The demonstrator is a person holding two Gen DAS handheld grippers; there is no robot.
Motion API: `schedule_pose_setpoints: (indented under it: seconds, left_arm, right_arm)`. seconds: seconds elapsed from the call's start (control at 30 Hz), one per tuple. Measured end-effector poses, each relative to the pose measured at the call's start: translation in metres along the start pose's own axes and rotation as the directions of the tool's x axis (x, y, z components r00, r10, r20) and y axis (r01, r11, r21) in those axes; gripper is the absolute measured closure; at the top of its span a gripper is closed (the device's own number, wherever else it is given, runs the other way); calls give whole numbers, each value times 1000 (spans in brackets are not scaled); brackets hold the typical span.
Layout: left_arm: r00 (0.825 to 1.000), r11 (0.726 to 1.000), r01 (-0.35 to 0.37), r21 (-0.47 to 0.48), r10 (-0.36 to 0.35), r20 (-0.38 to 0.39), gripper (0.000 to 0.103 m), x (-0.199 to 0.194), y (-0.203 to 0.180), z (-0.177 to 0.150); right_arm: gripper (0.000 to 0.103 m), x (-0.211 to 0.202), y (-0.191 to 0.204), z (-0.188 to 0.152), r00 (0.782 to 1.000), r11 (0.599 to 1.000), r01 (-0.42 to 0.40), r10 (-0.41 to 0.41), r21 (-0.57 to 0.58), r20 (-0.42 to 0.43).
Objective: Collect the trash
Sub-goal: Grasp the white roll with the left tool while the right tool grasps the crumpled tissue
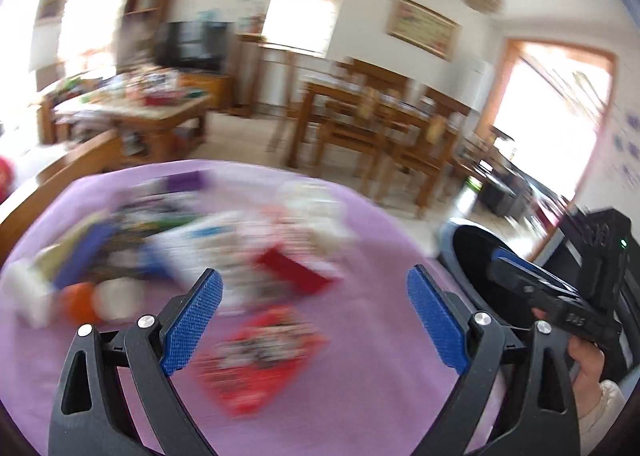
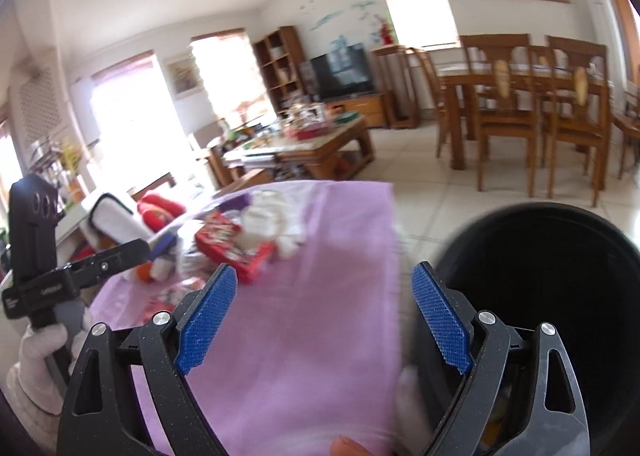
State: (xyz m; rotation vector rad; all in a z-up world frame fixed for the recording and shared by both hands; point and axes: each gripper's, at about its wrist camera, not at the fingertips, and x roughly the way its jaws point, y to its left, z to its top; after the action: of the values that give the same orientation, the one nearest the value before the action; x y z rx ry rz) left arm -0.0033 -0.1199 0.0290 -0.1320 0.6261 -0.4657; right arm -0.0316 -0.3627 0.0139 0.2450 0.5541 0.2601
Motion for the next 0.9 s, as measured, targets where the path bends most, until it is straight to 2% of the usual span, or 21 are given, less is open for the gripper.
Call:
schedule_pose_setpoints:
  seconds: [0.13,0.17,0.27,0.37,0.5,0.57,0.67,0.73,0.77,0.8,0.83,0.87,0.9]
  left_arm:
    - [988,980,-150,-129,153,6,11,-22,76,4]
    - [978,966,-205,-160,206,-9,11,-26,98,3]
    - [953,935,-302,-185,292,-79,11,-21,136,-3]
    - [942,921,-329,-211,304,-141,12,-8,164,-7]
    - [937,913,-336,-232,299,-181,12,7,183,-1]
    - [938,910,-329,-251,284,-199,18,12,194,0]
    - [924,908,-359,-215,312,-221,18,12,201,-8]
    - [921,915,-359,-186,315,-229,18,13,201,-7]
    - [915,918,-366,-155,325,-237,18,15,202,-7]
    - [911,920,-369,-133,330,-246,19,17,203,-7]
    - [908,922,-371,-108,335,-253,19,17,201,-7]
    - [904,925,-371,-83,339,-260,19,18,199,-8]
    - [901,927,-369,-63,341,-267,20,19,198,-8]
  right_arm:
    - [15,39,30,18,999,1000,-24,24,2,-28]
    - [15,49,36,23,999,1000,-29,30,4,-34]
    - [15,78,42,37,998,999,-32,32,8,-60]
    - [15,113,44,51,994,999,-4,9,42,-108]
    - [15,158,40,67,988,996,28,-15,82,-157]
    - [15,181,39,72,981,996,44,-27,84,-190]
    - [15,211,36,72,971,993,57,-32,101,-237]
    - [24,224,37,70,965,993,63,-35,103,-261]
    - [38,231,38,69,961,993,61,-32,99,-276]
    - [48,234,36,62,958,993,61,-31,98,-287]
    - [52,239,36,60,955,993,62,-30,97,-296]
    - [66,243,38,58,952,994,57,-26,92,-306]
    - [74,245,40,53,950,995,55,-25,87,-311]
